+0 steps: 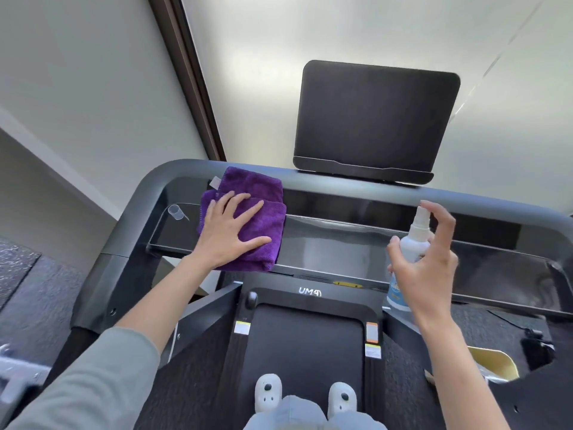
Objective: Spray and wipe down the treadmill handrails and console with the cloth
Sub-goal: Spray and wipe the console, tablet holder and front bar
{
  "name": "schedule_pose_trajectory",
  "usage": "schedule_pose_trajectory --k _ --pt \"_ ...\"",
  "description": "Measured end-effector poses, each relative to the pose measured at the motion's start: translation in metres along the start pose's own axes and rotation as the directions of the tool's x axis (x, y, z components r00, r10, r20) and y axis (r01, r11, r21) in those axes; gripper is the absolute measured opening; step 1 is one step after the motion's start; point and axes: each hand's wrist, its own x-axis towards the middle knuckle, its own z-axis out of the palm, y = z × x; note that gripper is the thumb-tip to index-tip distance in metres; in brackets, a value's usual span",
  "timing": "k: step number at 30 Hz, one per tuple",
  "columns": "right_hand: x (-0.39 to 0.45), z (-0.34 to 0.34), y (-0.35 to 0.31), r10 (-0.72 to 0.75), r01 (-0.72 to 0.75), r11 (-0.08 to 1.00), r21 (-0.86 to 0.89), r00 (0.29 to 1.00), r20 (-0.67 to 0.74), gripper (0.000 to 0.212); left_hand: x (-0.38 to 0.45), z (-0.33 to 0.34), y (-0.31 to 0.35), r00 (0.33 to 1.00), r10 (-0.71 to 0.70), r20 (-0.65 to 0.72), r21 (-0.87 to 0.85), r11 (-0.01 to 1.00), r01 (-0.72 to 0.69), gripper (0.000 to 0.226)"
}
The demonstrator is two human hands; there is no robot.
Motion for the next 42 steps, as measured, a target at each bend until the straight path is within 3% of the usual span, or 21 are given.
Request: schedule_pose_trajectory --k 4,11,13,15,17,19,23,27,28,29,32,33,37,42 --pt "0.001 0.002 -0.005 -0.013 0.013 1.0 0.004 1.0 0.019 0.06 0.006 0.005 0.005 0.994 -0.079 -0.076 0.065 0.994 0.084 0.092" --pt "-0.01 0.002 -0.008 -0.002 0.002 1.0 0.008 1.0 0.021 0.06 0.002 0.014 0.018 0.965 -0.168 -0.201 0.05 0.982 0.182 0.059" --pt "-0.011 0.002 -0.009 0.001 -0.001 1.0 0.012 1.0 0.01 0.06 -0.002 0.014 0.019 0.903 -0.287 -0.319 -0.068 0.958 0.28 0.056" --pt "-0.012 0.003 -0.01 0.0 0.0 1.0 0.011 1.0 0.004 0.061 -0.003 0.014 0.022 0.791 -0.442 -0.423 -0.233 0.897 0.376 0.055" --pt "-0.012 0.004 -0.011 -0.01 0.01 1.0 0.006 1.0 0.005 0.062 0.005 0.014 0.028 0.691 -0.558 -0.459 -0.351 0.829 0.436 0.056" --pt "-0.01 0.005 -0.011 -0.015 0.015 1.0 -0.003 1.0 0.006 0.063 0.02 0.016 0.036 0.643 -0.639 -0.422 -0.365 0.769 0.525 0.058" --pt "-0.01 0.004 -0.01 -0.013 0.013 1.0 0.002 1.0 -0.022 0.062 0.042 0.022 0.045 0.656 -0.676 -0.335 -0.213 0.733 0.646 0.056" --pt "-0.012 0.006 -0.01 -0.001 0.001 1.0 0.005 1.0 0.018 0.061 0.035 0.031 0.065 0.823 -0.454 -0.34 -0.092 0.887 0.452 0.054" --pt "-0.012 0.006 -0.01 -0.004 0.004 1.0 0.0 0.999 0.034 0.062 0.033 0.031 0.063 0.828 -0.432 -0.356 -0.094 0.899 0.428 0.053" --pt "-0.011 0.007 -0.011 -0.012 0.012 1.0 -0.002 0.999 0.048 0.062 0.031 0.028 0.057 0.799 -0.461 -0.385 -0.123 0.884 0.45 0.052" --pt "-0.005 0.008 -0.012 -0.039 0.04 0.999 -0.016 0.998 0.057 0.062 0.028 0.02 0.028 0.628 -0.654 -0.422 -0.239 0.748 0.619 0.053" --pt "-0.004 0.009 -0.013 -0.043 0.044 0.999 -0.019 0.998 0.056 0.062 0.029 0.019 0.021 0.611 -0.677 -0.41 -0.223 0.724 0.653 0.054" --pt "-0.004 0.014 -0.014 -0.053 0.054 0.998 -0.018 0.997 0.065 0.061 0.033 0.025 0.028 0.726 -0.588 -0.356 0.014 0.774 0.633 0.058" --pt "-0.008 0.008 -0.009 -0.034 0.035 0.999 -0.008 0.996 0.087 0.062 0.028 0.03 0.045 0.73 -0.592 -0.342 0.002 0.776 0.631 0.058"
